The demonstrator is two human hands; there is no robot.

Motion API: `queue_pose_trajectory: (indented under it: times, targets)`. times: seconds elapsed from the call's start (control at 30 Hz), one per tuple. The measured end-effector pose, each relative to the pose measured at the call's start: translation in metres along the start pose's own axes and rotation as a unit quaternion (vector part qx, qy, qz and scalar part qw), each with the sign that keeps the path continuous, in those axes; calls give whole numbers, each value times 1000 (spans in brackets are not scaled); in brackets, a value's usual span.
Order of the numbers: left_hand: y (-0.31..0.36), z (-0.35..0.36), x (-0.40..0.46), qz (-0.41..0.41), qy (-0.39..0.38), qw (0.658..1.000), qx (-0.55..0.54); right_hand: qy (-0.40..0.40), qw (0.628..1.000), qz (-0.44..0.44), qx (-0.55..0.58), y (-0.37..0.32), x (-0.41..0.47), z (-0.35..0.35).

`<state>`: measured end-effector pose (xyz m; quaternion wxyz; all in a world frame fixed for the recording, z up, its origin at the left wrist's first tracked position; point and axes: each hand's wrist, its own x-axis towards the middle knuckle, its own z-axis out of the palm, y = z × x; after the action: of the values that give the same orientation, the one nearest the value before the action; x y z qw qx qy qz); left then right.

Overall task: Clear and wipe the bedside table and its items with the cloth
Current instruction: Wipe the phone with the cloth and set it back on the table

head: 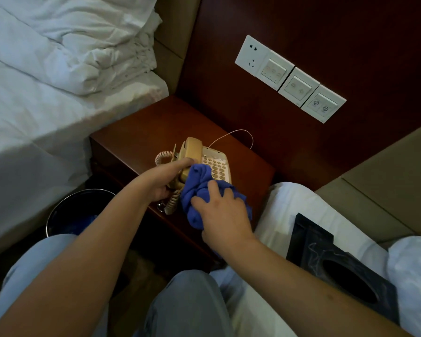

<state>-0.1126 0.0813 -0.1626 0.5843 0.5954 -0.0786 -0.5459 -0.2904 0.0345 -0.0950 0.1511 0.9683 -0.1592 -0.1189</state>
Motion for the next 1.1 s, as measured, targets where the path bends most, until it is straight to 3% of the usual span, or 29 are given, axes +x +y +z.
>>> queue_pose_trajectory:
  times: [0.13,0.2,0.3,0.47,0.5,0.67,0.83,0.97,1.1]
  targets:
    - [1,-4,1,-9,-16,1000,-10,-20,999,38,20,48,-14,21]
    - [1,-5,2,-7,-15,1000,-8,-42,991,93,83,76,-22,32]
    - [1,-9,3,-1,-14,1000,0,-71,937,169,297,102,-18,44]
    - [0,-8,1,-11,-14,1000,-7,-86,838,222,491,96,17,60]
    - [-1,-9,2,-15,-13,1000,-8,-91,827,234,504,98,27,64]
    - [-8,-16,1,-30,-11,999,8,-62,847,225,479,124,92,50]
    - [-20,-19,5,-38,-14,999,19,-35,813,250,525,135,156,40]
    - [-18,-18,7,-26,-9,999,-17,-51,746,319,582,132,149,57]
    - [-16,-14,4,-12,-9,999,-29,-134,678,314,651,125,99,66]
